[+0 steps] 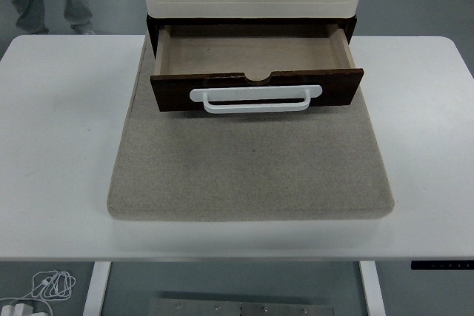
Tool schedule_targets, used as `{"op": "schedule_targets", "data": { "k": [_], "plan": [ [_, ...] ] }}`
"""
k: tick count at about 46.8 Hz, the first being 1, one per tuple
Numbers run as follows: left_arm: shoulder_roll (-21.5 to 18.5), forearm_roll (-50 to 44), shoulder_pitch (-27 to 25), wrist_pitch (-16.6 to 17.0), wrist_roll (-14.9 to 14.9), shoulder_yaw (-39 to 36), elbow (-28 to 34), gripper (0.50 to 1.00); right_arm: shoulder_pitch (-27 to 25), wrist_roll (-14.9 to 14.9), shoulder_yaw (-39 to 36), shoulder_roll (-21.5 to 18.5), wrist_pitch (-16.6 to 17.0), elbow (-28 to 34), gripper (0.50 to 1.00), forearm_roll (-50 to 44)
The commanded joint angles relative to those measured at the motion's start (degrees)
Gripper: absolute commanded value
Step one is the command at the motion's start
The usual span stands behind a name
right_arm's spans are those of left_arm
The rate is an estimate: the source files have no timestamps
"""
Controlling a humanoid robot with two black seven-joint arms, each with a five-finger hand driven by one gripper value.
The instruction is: Open the drawer under the combination cabinet
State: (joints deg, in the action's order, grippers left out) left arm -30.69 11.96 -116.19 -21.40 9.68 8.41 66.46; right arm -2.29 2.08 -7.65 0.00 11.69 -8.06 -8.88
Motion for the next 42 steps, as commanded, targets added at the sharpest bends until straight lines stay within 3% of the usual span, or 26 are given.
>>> {"op": "schedule_targets", "data": {
  "k": [1,12,17,23,28,42],
  "plan": [
    [-1.65,-0.1,0.0,2.67,-2.99,1.79,-3.35,1.0,0.0,0.02,0.0,0.0,0.0,0.06,0.926,0.0],
    [-7.98,-0.89,2.01,5.13,-11.25,8.72,-14.5,1.0,0.0,0.02,0.0,0.0,0.0,-0.02,0.926,0.0],
    [-8.25,-0.98,5.09,7.5,-13.28,15.22,-21.88,1.0,0.0,0.02,0.0,0.0,0.0,-0.02,0.926,0.0],
    [-7.72,-1.06,9.22,10.49,-14.34,22.08,-31.2,1.0,0.0,0.02,0.0,0.0,0.0,0.06,0.926,0.0],
    [-7.55,-3.25,13.52,10.85,-14.42,24.73,-36.92,1.0,0.0,-0.06,0.0,0.0,0.0,-0.02,0.926,0.0],
    [-5.0,-18.64,24.77,10.94,-13.9,25.96,-45.1,1.0,0.0,0.02,0.0,0.0,0.0,-0.02,0.926,0.0]
  ]
}}
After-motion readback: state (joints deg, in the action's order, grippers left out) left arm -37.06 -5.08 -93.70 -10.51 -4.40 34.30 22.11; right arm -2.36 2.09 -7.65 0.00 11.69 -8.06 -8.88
